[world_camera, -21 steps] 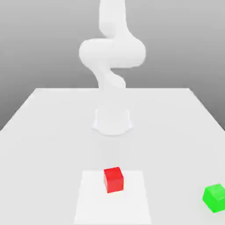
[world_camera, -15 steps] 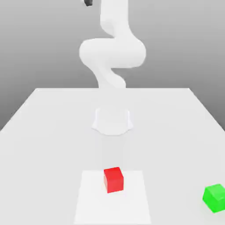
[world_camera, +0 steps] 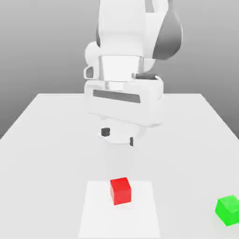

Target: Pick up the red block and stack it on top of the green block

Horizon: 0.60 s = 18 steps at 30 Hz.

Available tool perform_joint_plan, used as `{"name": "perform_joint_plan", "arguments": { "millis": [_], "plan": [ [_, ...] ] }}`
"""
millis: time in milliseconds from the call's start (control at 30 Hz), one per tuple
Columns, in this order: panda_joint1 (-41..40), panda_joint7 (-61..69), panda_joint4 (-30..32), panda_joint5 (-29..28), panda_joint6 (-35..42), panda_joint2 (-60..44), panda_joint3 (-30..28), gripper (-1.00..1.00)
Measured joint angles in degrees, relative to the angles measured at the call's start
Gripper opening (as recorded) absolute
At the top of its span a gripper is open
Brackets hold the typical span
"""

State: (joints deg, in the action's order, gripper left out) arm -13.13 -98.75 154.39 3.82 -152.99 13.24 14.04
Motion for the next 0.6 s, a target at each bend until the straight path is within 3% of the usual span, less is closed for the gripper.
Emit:
{"name": "perform_joint_plan", "arguments": {
  "millis": [233, 400, 433, 600],
  "plan": [
    [-2.20, -21.51, 6.83, -4.69, -9.37, -14.00, 1.37, 0.00],
    [2.03, -29.22, 5.49, -14.38, -17.84, -24.42, -5.15, 0.00],
    [3.27, -30.05, 5.25, -15.46, -19.13, -25.94, -6.64, -1.00],
    [3.27, -30.07, 5.25, -15.48, -19.30, -25.94, -6.64, -1.00]
  ]
}}
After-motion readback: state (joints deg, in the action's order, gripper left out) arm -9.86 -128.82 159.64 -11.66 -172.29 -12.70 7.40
